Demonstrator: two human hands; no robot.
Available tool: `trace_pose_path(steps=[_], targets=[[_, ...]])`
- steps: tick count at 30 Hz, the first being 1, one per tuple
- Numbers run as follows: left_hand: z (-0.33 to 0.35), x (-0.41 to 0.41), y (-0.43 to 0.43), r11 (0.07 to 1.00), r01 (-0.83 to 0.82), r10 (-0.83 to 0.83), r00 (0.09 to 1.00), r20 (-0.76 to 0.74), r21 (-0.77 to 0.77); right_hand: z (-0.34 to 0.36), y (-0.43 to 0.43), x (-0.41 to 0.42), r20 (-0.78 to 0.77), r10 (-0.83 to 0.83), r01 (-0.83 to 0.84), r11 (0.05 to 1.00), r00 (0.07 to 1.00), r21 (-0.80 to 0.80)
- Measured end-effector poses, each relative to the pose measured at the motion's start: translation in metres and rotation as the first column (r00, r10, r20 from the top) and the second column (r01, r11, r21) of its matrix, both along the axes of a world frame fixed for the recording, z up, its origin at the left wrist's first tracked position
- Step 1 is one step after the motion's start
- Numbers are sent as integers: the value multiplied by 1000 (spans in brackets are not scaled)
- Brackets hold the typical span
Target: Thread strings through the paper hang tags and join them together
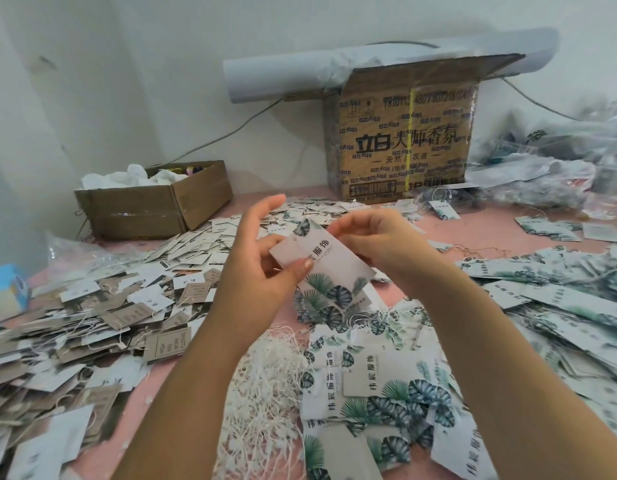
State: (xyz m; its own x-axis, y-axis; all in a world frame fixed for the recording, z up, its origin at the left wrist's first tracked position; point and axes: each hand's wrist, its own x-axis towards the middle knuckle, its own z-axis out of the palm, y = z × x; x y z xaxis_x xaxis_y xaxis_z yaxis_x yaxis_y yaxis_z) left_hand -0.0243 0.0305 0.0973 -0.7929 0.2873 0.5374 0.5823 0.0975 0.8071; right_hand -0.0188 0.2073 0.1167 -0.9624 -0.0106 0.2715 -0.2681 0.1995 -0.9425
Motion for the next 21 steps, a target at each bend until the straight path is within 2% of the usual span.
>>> trace_pose_path(steps=[2, 4, 7, 9, 14, 16, 18, 21], targets=[[-1, -3, -2, 998, -59, 59, 998, -11, 9, -2, -2, -1, 76, 57, -62, 996, 996, 65], [-1, -5, -4, 994, -105, 105, 994, -30, -21, -3, -4, -3, 120, 140, -146, 988, 983, 43], [-2, -6, -7, 985, -155, 150, 987, -56, -80, -4, -4, -4, 119, 224, -224, 974, 967, -11], [-1, -6, -8, 980, -176, 171, 984, -54, -96, -5, -3, -4, 111, 262, -265, 964, 959, 14], [-3, -6, -6, 974, -199, 202, 979, 19, -105, -5, 0, -6, 155, 195, -212, 971, 969, 106], [-5, -8, -7, 952, -239, 245, 969, 6, -188, -4, 3, -4, 222, 120, -165, 966, 968, 199], [-9, -13, -11, 904, -265, 278, 960, -10, -335, -3, 9, -2, 315, 26, -149, 916, 949, 373], [-20, -22, -22, 779, -222, 292, 956, 26, -587, -5, 19, 0, 440, -85, -252, 715, 894, 652]])
